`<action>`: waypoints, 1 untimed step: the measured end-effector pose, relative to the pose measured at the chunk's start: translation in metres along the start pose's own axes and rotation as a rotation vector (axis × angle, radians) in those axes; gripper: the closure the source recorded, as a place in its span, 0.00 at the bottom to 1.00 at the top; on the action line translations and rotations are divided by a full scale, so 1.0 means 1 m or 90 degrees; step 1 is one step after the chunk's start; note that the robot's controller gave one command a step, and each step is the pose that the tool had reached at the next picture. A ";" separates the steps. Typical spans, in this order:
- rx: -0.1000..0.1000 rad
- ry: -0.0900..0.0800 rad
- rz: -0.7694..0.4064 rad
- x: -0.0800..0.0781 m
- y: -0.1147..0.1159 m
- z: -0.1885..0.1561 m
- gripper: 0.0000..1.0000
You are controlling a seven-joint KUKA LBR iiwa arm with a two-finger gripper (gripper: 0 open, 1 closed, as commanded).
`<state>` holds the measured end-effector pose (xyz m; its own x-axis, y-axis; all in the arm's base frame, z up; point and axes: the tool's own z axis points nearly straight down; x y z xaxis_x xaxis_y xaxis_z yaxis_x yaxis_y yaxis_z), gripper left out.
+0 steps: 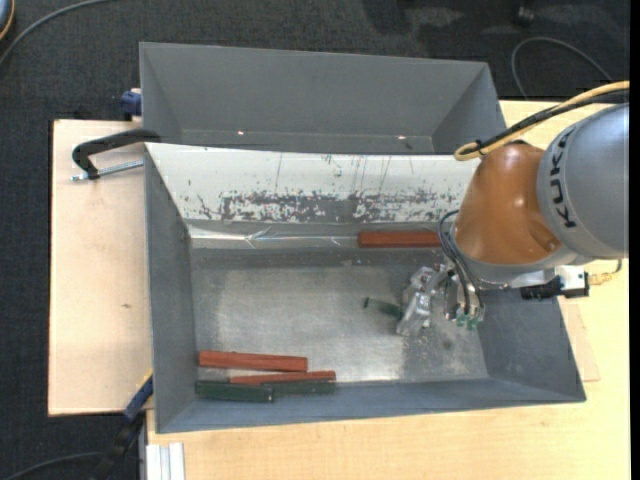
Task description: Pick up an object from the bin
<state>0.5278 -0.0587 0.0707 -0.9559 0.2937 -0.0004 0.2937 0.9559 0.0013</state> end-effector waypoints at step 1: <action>-0.002 -0.009 -0.011 -0.024 0.016 -0.134 1.00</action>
Offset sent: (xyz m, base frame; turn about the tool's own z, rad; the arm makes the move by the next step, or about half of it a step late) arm 0.0240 0.0076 0.1279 -0.0157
